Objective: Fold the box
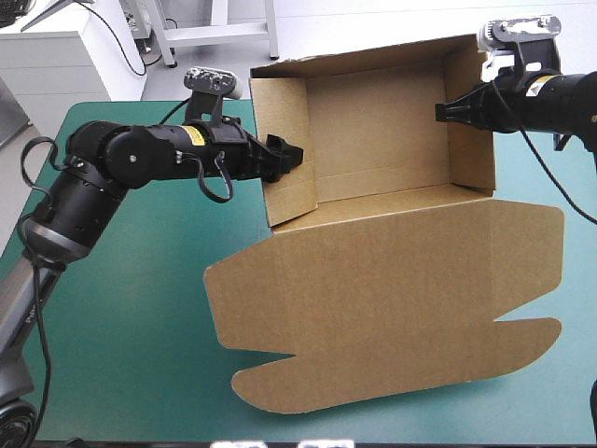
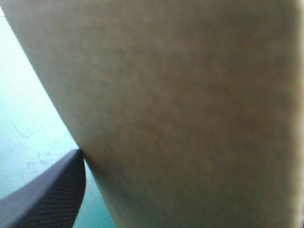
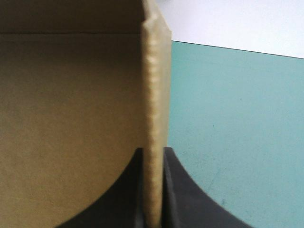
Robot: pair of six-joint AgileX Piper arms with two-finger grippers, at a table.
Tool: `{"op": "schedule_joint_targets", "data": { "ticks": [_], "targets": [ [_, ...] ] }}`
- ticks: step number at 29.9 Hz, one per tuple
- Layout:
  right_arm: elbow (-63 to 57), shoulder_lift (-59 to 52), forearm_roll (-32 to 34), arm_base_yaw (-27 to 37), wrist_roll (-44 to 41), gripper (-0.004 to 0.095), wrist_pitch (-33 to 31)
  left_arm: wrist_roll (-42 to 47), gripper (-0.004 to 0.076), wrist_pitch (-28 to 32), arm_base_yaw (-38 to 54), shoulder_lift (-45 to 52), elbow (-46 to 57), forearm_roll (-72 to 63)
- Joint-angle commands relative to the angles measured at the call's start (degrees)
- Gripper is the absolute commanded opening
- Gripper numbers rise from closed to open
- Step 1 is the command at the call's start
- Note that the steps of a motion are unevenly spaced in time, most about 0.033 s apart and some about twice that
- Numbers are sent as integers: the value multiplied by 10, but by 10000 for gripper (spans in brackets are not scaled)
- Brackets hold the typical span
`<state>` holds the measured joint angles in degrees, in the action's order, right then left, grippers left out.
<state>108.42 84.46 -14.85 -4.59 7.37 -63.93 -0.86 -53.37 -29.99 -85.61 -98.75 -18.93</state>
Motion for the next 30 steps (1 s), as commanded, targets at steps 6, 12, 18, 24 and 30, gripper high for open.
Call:
{"op": "schedule_joint_targets", "data": {
  "ticks": [6, 12, 18, 24, 30],
  "targets": [
    [15, 8, -52, -2, -23, -13, 12, 58, 546, 73, -28, 1, -45, 58],
    [15, 36, 10, -59, -60, -13, 18, 71, 487, 32, -28, -8, -52, 135],
    [15, 66, 21, -107, -84, -13, 18, 74, 461, -13, -26, -33, -52, 180],
    [15, 88, 47, -136, -106, -14, 19, 91, 370, -55, -26, -63, -52, 213],
    [15, 98, 46, -140, -110, -15, 17, 91, 99, -47, -26, -72, -52, 207]
  ]
}}
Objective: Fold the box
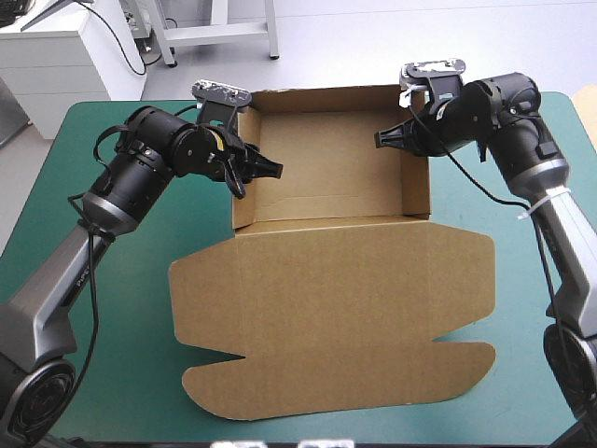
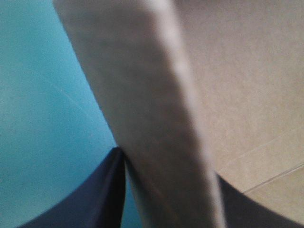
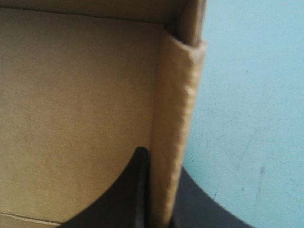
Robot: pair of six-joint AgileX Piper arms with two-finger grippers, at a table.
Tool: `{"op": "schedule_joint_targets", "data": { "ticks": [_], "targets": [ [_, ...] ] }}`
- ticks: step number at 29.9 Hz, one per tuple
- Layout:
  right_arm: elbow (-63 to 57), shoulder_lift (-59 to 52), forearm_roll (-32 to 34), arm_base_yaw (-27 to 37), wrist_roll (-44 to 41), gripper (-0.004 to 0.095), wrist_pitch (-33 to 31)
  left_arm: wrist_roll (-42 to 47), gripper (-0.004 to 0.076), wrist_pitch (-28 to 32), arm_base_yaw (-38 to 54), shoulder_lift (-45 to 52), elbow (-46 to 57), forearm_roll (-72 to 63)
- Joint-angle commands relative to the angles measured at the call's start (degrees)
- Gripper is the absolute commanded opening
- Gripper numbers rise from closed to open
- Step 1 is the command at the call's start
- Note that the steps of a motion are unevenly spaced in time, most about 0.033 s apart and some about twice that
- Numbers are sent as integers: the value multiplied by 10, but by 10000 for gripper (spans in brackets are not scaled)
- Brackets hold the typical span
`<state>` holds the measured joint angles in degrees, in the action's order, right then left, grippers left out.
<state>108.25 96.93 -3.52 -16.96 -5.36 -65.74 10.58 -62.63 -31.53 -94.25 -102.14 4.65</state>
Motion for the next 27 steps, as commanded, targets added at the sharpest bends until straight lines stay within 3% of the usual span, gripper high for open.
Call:
{"op": "schedule_joint_targets", "data": {
  "ticks": [1, 4, 10, 15, 27],
  "targets": [
    [17, -26, -67, -16, 17, -15, 34, -24, 69, 45, -10, 14, -18, -29],
    [17, -26, -71, -16, 20, -15, 25, -33, 13, 45, -10, 13, -18, -29],
    [17, -15, -66, -16, 27, -15, -1, -47, 12, 40, -10, 10, -18, -20],
    [17, 15, -62, -16, 35, -15, -31, -54, 12, 1, -10, -13, -18, 2],
    [17, 114, -63, -16, 45, -15, -55, -76, 12, -63, -3, -127, -16, -6]
  ]
}}
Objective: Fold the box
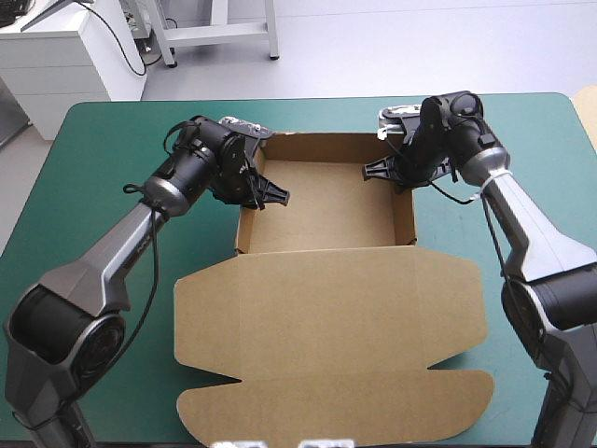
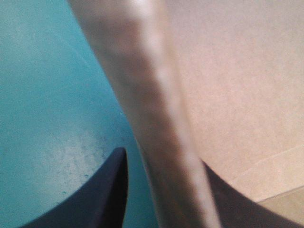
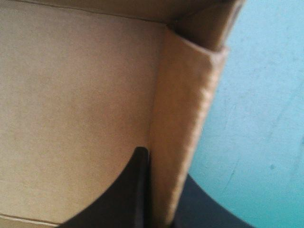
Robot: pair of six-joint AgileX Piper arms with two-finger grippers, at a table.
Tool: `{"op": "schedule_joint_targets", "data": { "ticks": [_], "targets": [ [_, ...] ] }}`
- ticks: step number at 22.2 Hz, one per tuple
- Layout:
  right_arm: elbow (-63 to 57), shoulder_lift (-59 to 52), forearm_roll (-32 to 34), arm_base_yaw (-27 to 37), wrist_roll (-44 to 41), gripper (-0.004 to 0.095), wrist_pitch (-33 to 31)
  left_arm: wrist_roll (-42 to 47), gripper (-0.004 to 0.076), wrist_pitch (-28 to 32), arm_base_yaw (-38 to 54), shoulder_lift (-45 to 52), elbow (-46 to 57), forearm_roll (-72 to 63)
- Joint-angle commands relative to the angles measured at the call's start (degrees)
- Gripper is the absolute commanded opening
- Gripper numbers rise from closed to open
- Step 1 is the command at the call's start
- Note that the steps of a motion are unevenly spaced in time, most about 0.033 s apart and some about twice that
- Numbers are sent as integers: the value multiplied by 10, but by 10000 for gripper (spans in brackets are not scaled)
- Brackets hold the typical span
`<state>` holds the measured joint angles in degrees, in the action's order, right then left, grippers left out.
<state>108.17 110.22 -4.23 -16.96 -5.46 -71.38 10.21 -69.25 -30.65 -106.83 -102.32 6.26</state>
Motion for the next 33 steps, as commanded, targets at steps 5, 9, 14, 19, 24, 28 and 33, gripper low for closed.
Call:
{"op": "schedule_joint_targets", "data": {
  "ticks": [5, 9, 14, 19, 24, 28, 33],
  "targets": [
    [18, 24, -55, -16, 46, -16, 1, -73, 12, -2, 5, -51, -14, -53],
    [18, 37, -34, -16, 48, -15, 1, -75, 13, -6, 20, -64, -14, -47],
    [18, 40, -32, -16, 58, 176, 1, -110, 357, -26, 69, -65, -14, -132],
    [18, 38, -40, -16, 55, 782, 1, -129, 578, -46, 105, -61, -15, -206],
    [20, 7, -29, -16, 55, 859, 1, -129, 579, -46, 106, -38, -16, -201],
    [20, -24, -28, -16, 55, 858, 1, -129, 578, -46, 106, -13, -16, -201],
    [20, -90, -29, -16, 50, 859, 1, -129, 564, -46, 106, 51, -16, -201]
  ]
}}
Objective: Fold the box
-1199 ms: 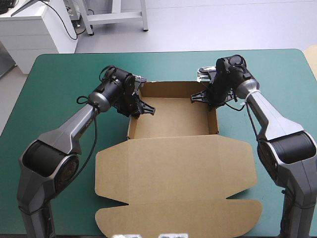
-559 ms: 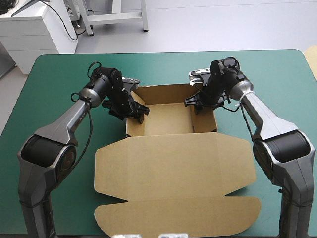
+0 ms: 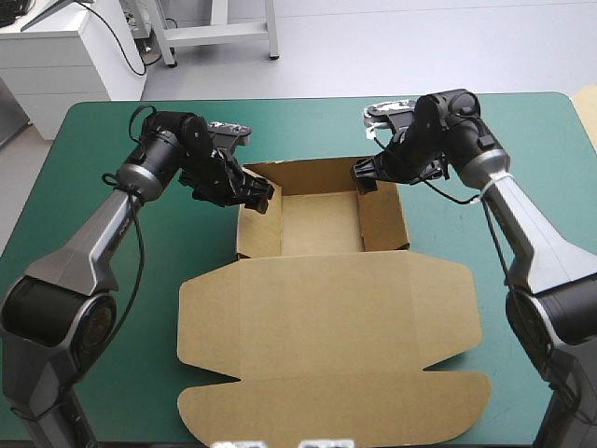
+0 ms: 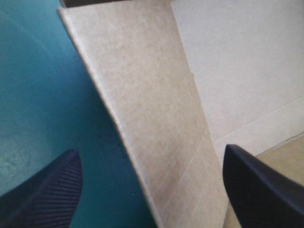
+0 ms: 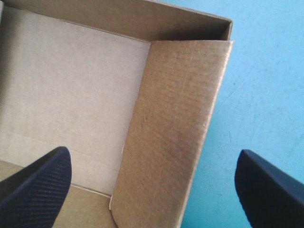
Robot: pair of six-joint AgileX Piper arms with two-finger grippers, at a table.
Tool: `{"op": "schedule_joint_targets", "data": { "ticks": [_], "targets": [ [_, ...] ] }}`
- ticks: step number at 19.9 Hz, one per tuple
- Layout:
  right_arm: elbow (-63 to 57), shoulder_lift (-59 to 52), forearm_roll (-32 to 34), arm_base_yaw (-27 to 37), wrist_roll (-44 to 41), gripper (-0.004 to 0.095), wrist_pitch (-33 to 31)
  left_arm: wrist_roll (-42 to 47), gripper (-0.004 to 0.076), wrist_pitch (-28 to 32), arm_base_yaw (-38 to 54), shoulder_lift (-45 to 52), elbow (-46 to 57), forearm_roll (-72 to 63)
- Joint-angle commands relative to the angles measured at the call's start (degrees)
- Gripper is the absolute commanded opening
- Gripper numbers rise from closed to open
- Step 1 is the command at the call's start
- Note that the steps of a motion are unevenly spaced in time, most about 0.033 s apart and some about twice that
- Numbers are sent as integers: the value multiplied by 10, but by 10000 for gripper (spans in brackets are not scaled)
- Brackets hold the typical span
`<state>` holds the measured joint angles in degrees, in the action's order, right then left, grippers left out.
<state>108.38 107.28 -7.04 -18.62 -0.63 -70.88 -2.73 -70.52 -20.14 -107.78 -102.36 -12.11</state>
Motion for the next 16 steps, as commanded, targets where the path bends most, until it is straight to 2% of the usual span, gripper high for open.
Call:
{"op": "schedule_joint_targets", "data": {
  "ticks": [1, 3, 5, 6, 7, 9, 11, 16],
  "targets": [
    [18, -73, 0, 1, 2, 859, -4, 1, 559, -33, 1, 73, -16, -16],
    [18, -109, 0, 1, 2, 859, -5, 0, 513, -33, 1, 113, -16, -13],
    [18, -139, 0, 1, 2, 852, -5, -21, 426, -33, 1, 158, -16, -3],
    [18, -153, 5, 1, 2, 844, -5, -31, 340, -33, 1, 188, -16, 7],
    [18, -159, 5, 1, 2, 833, -5, -34, 302, -33, 1, 202, -16, 9],
    [17, -170, 1, 1, 1, 795, -5, -60, 99, -34, 1, 270, -16, 9],
    [17, -171, -11, 1, -1, 763, -5, -80, -6, -34, 1, 325, -14, 9],
    [17, -163, -11, 1, -1, 721, -5, -81, -8, -34, 1, 424, -7, 33]
  ]
}}
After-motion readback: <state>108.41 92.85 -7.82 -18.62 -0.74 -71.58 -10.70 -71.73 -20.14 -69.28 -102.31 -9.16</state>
